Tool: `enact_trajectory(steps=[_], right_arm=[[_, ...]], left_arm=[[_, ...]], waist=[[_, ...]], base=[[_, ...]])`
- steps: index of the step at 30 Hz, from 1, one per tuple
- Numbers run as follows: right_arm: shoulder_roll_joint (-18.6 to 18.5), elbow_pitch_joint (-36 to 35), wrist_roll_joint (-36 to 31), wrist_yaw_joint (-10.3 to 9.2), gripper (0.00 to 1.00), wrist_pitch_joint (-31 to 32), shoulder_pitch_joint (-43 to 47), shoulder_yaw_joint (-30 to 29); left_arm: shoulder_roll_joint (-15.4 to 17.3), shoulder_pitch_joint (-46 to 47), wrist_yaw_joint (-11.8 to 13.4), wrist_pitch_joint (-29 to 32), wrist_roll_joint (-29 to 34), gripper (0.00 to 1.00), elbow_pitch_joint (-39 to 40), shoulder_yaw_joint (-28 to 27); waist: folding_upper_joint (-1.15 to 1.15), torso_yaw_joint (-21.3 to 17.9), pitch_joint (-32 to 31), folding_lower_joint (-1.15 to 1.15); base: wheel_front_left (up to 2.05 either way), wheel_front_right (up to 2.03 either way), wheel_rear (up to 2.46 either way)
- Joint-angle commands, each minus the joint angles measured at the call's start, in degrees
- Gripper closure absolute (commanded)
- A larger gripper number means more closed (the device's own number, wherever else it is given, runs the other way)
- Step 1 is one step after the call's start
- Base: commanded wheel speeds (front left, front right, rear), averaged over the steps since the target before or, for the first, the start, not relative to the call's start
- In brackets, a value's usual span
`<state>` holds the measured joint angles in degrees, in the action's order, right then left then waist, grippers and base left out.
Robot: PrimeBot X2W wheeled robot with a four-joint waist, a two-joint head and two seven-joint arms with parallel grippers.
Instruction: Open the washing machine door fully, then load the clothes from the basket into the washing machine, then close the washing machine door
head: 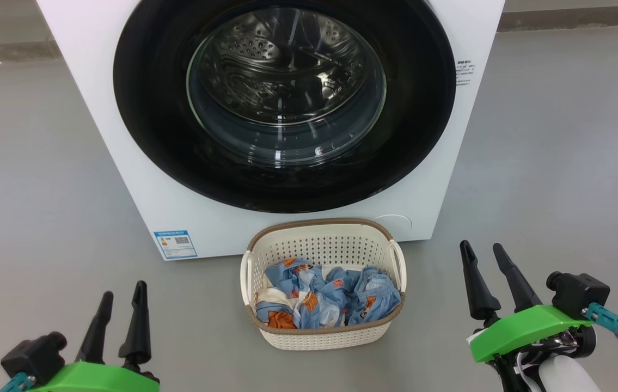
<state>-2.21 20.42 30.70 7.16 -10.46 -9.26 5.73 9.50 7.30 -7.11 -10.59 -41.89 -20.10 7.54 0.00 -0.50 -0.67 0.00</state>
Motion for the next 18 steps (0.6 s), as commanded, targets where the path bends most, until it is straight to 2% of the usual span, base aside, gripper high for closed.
enact_trajectory(steps=[1, 6, 18], right_arm=[[-0.5, -1.1, -2.2, 0.28, 0.0, -1.0, -3.2, 1.6], [-0.5, -0.2, -7.0, 0.3, 0.0, -2.2, -3.8, 1.7], [-0.6, -0.1, -13.9, 0.33, 0.0, -4.2, -5.0, 2.9]], left_arm=[[1.5, 3.3, -0.3, -0.9, 1.9, 0.0, 1.0, -1.1], [2.1, 3.8, -0.3, -2.1, 5.6, 0.0, 0.8, -0.8], [3.0, 4.8, -0.4, -4.1, 11.3, 0.0, 0.7, -0.1]], waist=[[0.0, 0.0, 0.0, 0.0], [0.0, -0.1, 0.2, 0.0], [0.0, -0.2, 0.4, 0.0]], base=[[0.0, 0.0, 0.0], [0.0, 0.0, 0.0], [0.0, 0.0, 0.0]])
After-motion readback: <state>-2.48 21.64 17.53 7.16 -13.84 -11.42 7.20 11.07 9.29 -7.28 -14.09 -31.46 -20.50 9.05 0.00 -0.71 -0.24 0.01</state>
